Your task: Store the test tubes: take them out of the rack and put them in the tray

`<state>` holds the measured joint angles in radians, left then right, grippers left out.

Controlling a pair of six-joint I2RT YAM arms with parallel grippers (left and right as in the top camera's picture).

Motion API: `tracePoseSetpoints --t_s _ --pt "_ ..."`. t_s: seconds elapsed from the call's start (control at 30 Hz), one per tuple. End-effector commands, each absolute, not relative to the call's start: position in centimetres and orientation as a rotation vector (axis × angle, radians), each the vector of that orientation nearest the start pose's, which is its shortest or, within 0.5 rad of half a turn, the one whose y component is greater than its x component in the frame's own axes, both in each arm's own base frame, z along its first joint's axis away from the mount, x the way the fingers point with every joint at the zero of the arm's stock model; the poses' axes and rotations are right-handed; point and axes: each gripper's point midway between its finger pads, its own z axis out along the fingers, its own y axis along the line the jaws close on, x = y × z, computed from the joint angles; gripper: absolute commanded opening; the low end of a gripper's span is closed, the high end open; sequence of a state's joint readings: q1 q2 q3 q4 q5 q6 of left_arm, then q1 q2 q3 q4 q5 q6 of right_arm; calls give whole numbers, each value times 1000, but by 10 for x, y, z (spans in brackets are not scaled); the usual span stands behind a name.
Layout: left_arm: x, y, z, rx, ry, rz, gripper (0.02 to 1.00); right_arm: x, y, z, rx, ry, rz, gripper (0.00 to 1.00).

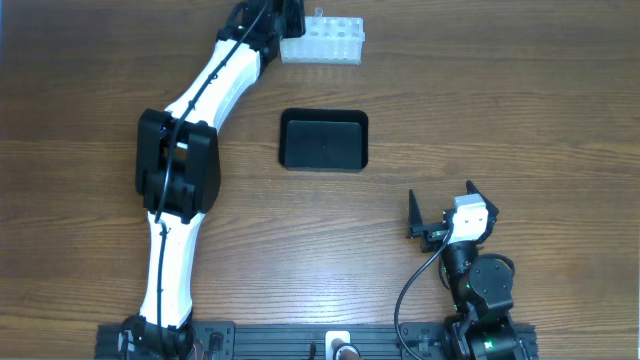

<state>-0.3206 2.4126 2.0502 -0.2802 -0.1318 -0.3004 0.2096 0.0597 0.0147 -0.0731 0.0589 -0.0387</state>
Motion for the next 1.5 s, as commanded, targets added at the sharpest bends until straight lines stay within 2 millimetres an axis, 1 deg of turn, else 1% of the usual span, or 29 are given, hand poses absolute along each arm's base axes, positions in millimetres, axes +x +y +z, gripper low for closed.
tracePoseSetpoints --t_s 0.03,0.23,0.33,0.43,0.5,0.53,0.67,0.73,0.8,1.0,1.1,1.2,1.27,1.37,1.43,1.5 --pt "641 -192 120 -51 2185 -203 553 244 44 147 -177 1680 85 991" --pt "640 -194 120 -47 2187 -205 421 244 44 147 -177 1680 85 993" --pt "640 -194 120 -47 2186 -205 391 244 44 147 -177 1680 85 991" --pt "640 -194 120 -47 2188 -204 336 244 44 147 -177 1680 85 993" --pt "640 -194 119 -47 2191 -203 316 244 44 147 -177 1680 85 993" --pt "639 -194 119 -46 2193 -203 281 244 44 147 -177 1680 85 991" --pt "639 -194 118 -46 2195 -202 233 244 44 147 -177 1680 85 991" --pt "639 -194 119 -46 2194 -202 165 244 44 147 -177 1680 85 991" --pt "639 -194 119 -46 2194 -202 121 244 44 147 -177 1680 85 991" --pt "639 -194 119 -46 2193 -202 97 244 44 147 -177 1680 85 993" --pt "638 -194 124 -45 2191 -203 82 244 44 147 -177 1680 85 991" --pt "634 -195 141 -43 2177 -208 66 244 44 147 -177 1680 85 991" --pt "631 -194 158 -47 2157 -197 62 244 44 147 -177 1680 85 993" --pt "624 -192 198 -62 2103 -163 58 244 44 147 -177 1680 85 991" --pt "615 -190 232 -51 2054 -139 49 244 44 147 -177 1680 85 993" --pt "604 -191 272 -24 1994 -127 49 244 44 147 -178 1680 85 993"
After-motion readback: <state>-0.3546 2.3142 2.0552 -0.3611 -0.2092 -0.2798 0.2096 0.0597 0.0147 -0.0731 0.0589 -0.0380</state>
